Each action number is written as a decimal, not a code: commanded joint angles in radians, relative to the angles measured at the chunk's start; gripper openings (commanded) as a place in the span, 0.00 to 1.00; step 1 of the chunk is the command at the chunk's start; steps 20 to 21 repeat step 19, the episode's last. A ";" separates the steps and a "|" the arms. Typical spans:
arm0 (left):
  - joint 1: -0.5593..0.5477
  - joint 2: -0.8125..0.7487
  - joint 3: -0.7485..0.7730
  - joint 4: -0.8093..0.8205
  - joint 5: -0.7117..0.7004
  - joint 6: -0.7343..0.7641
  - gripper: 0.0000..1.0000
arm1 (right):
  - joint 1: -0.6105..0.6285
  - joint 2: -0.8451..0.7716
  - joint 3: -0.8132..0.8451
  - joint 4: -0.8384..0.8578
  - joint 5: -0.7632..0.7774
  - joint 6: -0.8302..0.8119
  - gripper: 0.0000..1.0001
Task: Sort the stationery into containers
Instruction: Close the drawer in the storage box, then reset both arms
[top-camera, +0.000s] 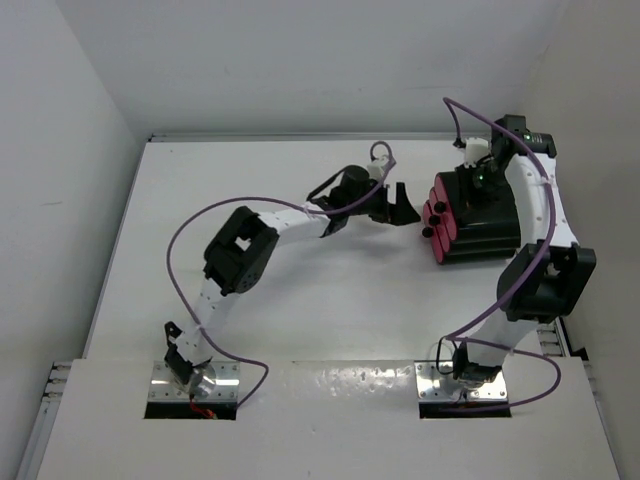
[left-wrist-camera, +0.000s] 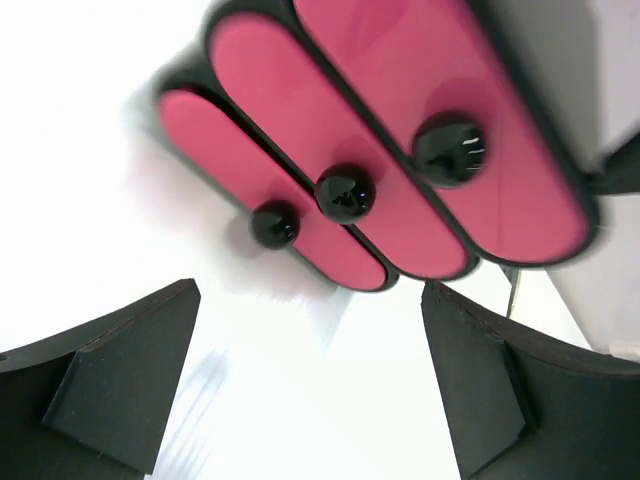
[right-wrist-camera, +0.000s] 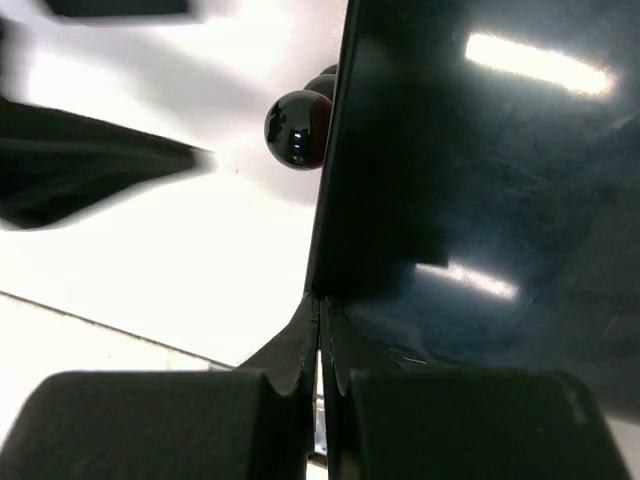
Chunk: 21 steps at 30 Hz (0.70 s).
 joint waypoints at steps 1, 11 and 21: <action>0.056 -0.241 -0.081 -0.067 0.030 0.092 1.00 | -0.005 0.036 0.077 -0.070 0.044 0.003 0.01; 0.298 -0.520 -0.203 -0.744 0.101 0.537 1.00 | -0.004 -0.078 0.246 -0.044 -0.075 0.081 0.64; 0.620 -0.763 -0.431 -0.822 0.043 0.670 1.00 | -0.004 -0.253 0.070 0.080 -0.154 0.162 0.72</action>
